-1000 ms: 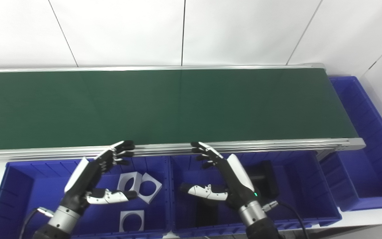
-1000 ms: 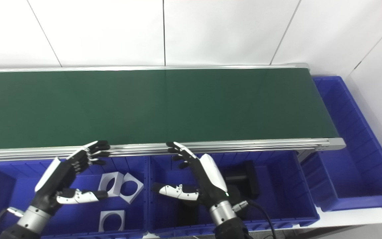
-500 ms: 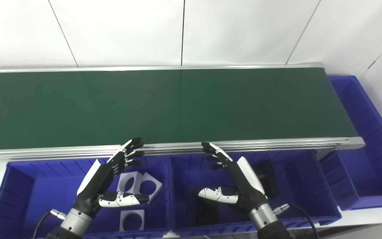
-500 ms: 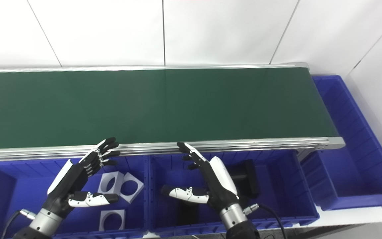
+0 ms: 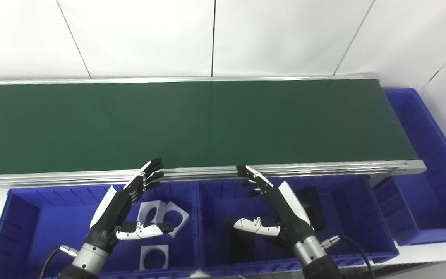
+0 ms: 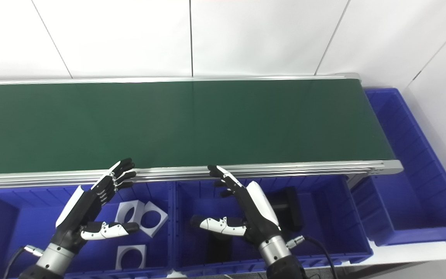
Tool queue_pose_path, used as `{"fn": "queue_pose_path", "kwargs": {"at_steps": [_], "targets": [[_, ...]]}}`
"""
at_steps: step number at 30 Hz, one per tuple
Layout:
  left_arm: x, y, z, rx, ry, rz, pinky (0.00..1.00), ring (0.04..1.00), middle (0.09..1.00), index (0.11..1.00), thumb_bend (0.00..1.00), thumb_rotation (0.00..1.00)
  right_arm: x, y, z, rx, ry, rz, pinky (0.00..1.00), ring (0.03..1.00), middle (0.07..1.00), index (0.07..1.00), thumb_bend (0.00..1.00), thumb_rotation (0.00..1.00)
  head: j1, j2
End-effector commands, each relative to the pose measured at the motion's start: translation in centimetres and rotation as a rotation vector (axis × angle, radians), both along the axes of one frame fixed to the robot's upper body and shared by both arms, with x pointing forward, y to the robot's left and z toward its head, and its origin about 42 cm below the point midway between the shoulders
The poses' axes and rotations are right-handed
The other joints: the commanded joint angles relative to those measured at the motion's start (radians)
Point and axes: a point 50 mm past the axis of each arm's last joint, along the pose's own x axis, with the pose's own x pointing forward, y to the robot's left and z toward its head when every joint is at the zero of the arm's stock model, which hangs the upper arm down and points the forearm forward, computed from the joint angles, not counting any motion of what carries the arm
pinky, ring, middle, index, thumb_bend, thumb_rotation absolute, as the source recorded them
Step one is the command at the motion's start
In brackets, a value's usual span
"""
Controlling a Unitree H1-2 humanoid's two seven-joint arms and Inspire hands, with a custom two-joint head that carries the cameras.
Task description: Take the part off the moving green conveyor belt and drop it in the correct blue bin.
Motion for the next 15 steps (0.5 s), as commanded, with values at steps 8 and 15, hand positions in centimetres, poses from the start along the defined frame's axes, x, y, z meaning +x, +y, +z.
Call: {"fn": "queue_pose_path", "kwargs": {"at_steps": [8,15], "targets": [[0.61,-0.29,0.80,-0.043,-0.064,0.021,0.81,0.866,0.909,0.915,0.80,0.25,0.38,-0.02,1.11,0.006,-0.036,0.001,0.70,0.800,0.860,0.895,0.70,0.44,0.050,-0.002],[0.60,-0.49,0.70,-0.052,-0.066,0.019,0.82,0.878,0.920,0.920,0.78,0.23,0.38,-0.22,1.05,0.006,-0.040,0.004,0.70,0.800,0.859,0.895,0.70,0.43,0.078,-0.007]]}}
